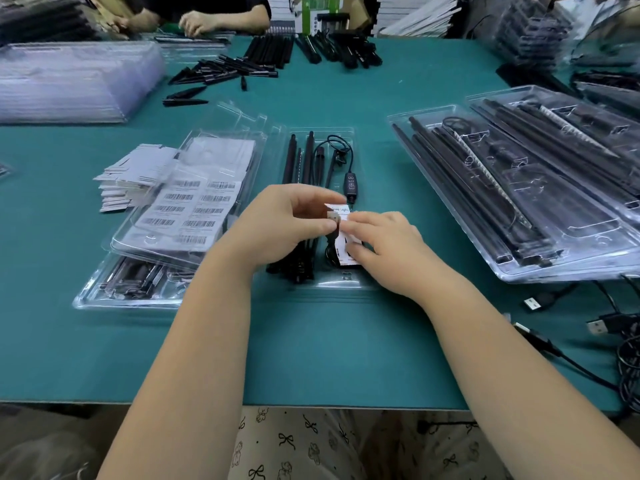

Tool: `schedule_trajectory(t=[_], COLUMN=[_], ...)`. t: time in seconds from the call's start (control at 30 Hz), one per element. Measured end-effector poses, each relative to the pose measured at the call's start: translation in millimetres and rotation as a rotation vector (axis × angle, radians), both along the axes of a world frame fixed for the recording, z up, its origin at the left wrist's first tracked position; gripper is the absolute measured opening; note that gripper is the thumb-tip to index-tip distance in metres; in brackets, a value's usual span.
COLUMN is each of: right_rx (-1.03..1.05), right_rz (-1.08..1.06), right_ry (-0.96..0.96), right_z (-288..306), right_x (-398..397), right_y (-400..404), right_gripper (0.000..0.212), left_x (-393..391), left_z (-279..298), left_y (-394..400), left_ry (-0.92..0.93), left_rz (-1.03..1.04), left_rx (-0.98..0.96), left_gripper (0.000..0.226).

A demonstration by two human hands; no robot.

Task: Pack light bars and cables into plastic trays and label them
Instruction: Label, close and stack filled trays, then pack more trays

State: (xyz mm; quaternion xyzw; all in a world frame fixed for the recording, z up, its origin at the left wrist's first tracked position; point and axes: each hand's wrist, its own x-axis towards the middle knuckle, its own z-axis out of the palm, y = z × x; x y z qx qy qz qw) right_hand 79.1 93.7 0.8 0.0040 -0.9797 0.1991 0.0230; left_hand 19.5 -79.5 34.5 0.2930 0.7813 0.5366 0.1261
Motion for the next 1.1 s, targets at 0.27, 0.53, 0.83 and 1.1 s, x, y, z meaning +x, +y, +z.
schedule_trajectory(t=[0.27, 0.53, 0.83, 1.1], right_rx=[-0.022, -0.117, -0.007, 0.113], right_rz=[0.0, 0.041, 0.098, 0.101], right_ry=[0.045, 0.011, -0.103, -0.194], right_z=[8, 4, -1, -2], right_x=[1, -1, -6, -6], right_y=[2, 2, 4, 4], right_gripper=[0.023, 0.053, 0.063, 0.067], left_x=[6, 0, -2, -3], left_z=[-18, -12, -22, -28], left_y=[31, 13, 18, 19], left_ry=[0.376, 0.36, 0.365, 0.422], left_rz=[0.227, 0.048, -0.011, -0.019], left_rx=[-0.395, -0.571, -0.757, -0.92], left_gripper=[0.014, 0.027, 0.043, 0.049])
